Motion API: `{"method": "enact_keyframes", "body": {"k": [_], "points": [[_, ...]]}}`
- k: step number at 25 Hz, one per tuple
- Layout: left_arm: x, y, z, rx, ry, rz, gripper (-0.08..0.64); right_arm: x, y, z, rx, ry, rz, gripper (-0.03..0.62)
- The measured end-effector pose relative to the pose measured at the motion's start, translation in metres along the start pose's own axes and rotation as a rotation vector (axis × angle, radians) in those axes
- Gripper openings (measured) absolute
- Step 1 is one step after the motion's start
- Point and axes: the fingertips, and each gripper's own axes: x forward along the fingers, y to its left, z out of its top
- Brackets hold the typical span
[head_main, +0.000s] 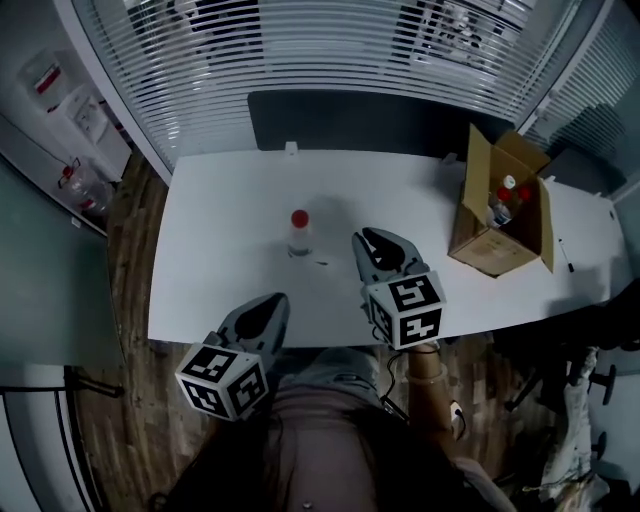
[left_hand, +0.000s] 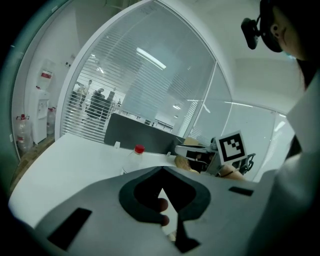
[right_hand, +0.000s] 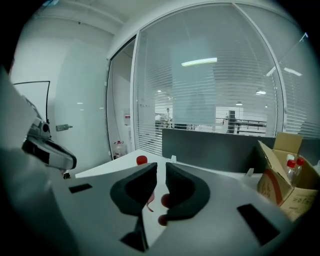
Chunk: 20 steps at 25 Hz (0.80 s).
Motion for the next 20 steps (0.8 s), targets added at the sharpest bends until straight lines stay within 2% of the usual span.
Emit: {"method": "enact_keyframes", "body": {"k": [9, 14, 20], "points": [[0.01, -0.01, -0.002, 0.016, 0.008, -0.039, 0.009, -0.027, -0.009, -0.014, 0.028, 0.001, -0.066, 0.052], [0.017, -0.019, -0.008, 0.031, 0.041, -0.052, 0.008, -0.046, -0.021, -0.021, 0.076, -0.006, -0.107, 0.052], [0.024, -0.031, -0.008, 0.051, 0.038, -0.086, 0.008, -0.063, -0.03, -0.029, 0.107, -0.011, -0.146, 0.051]]}}
